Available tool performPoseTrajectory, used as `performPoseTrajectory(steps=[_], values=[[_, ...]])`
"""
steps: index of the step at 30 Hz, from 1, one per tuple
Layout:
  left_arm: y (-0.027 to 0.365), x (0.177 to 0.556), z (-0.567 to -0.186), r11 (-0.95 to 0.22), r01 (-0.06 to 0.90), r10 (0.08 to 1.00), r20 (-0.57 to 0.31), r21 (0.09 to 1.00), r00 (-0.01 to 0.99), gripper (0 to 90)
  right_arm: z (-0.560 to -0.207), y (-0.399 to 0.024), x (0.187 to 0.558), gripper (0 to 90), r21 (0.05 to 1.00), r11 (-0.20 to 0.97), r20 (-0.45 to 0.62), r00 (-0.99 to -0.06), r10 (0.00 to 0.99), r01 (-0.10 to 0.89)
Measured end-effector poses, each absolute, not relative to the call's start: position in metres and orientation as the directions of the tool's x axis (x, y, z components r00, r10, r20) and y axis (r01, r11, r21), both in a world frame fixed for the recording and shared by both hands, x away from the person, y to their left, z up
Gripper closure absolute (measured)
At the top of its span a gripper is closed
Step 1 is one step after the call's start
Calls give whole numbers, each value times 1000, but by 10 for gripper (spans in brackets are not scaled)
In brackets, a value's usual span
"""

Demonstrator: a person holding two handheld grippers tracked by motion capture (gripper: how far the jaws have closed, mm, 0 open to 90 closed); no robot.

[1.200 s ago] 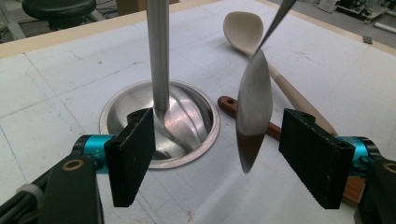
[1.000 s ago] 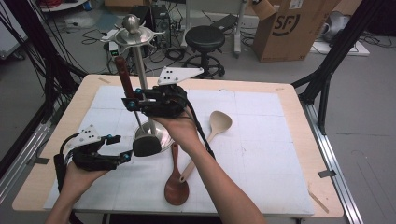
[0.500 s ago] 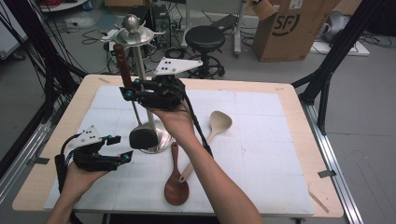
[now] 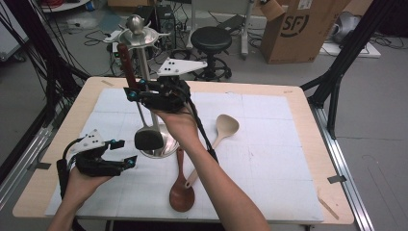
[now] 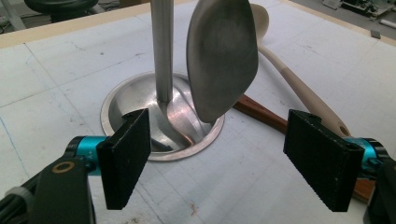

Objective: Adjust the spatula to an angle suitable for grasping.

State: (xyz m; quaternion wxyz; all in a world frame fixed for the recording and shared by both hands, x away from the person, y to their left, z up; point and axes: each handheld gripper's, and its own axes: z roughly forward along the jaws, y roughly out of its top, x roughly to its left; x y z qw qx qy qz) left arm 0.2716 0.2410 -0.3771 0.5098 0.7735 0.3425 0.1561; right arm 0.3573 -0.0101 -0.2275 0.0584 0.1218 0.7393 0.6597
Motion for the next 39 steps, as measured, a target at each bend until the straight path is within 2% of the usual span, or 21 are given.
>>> performPoseTrajectory(steps=[18, 39], values=[[241, 272, -378, -242, 372, 689, -112, 896, 716, 238, -230, -18, 362, 727, 987, 90, 99, -947, 306, 133], [243, 272, -377, -240, 371, 692, -110, 897, 713, 236, -233, -18, 370, 701, 983, 99, 114, -941, 319, 153]])
